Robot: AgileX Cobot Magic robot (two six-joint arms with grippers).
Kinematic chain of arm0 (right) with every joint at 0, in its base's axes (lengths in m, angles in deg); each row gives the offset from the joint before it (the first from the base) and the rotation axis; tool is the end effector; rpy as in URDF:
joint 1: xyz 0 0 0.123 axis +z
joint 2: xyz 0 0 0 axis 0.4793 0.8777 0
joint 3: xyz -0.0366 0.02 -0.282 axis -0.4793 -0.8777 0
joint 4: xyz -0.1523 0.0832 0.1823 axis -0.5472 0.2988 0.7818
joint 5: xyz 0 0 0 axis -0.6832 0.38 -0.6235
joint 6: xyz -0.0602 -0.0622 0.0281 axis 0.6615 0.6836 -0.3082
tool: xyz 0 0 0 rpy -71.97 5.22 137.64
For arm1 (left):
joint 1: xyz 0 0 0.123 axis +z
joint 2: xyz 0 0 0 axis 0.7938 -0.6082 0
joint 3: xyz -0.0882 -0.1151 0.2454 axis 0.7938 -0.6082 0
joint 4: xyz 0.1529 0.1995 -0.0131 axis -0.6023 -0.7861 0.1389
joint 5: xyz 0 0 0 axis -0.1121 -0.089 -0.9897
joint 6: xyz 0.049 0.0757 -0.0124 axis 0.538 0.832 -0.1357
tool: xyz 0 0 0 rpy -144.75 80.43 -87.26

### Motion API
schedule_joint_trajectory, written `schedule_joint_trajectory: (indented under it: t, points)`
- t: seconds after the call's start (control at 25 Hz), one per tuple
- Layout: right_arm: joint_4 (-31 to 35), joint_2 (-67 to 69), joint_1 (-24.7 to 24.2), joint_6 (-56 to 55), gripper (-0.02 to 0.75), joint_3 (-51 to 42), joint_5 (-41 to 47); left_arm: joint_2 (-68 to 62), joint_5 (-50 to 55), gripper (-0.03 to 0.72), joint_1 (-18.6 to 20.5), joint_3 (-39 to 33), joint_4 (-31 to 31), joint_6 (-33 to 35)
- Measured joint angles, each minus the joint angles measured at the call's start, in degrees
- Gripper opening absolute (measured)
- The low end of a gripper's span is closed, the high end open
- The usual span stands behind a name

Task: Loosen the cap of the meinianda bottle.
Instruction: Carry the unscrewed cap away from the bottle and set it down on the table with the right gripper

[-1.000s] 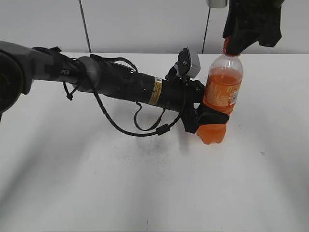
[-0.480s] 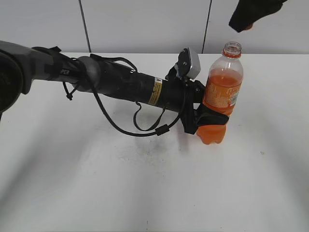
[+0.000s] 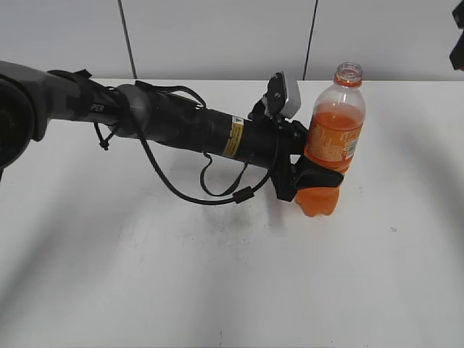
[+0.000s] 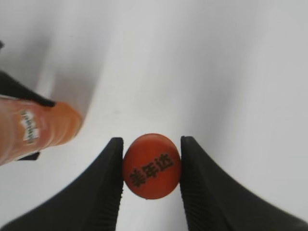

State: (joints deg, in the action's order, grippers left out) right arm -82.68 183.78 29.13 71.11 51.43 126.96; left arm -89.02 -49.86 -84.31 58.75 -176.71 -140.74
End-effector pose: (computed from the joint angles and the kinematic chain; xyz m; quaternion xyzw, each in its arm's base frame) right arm 0.3513 0.0126 0.3257 -0.1272 0.9648 0.0266 0.2285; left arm 0.3828 -0.3241 0.1027 0.5785 0.5817 -0.4179 0.3902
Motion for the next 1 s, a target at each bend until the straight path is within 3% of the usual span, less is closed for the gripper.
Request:
schedule_joint_trajectory:
  t: [0.28, 0.44, 0.64, 1.0]
  points:
    - [-0.3, 3.2, -1.4, -3.0, 0.269, -21.7, -30.1, 0.0, 0.0, 0.407, 0.0, 0.0, 0.0, 0.0]
    - [-0.4, 9.6, -1.4, -3.6, 0.270, -27.2, -42.4, 0.0, 0.0, 0.407, 0.0, 0.0, 0.0, 0.0]
    - [-0.9, 16.7, -1.4, -3.6, 0.270, -27.8, -50.4, 0.0, -0.1, 0.407, 0.0, 0.0, 0.0, 0.0]
    - [-0.9, 20.2, -1.4, -3.6, 0.271, -27.9, -52.8, 0.0, -0.1, 0.407, 0.0, 0.0, 0.1, 0.0]
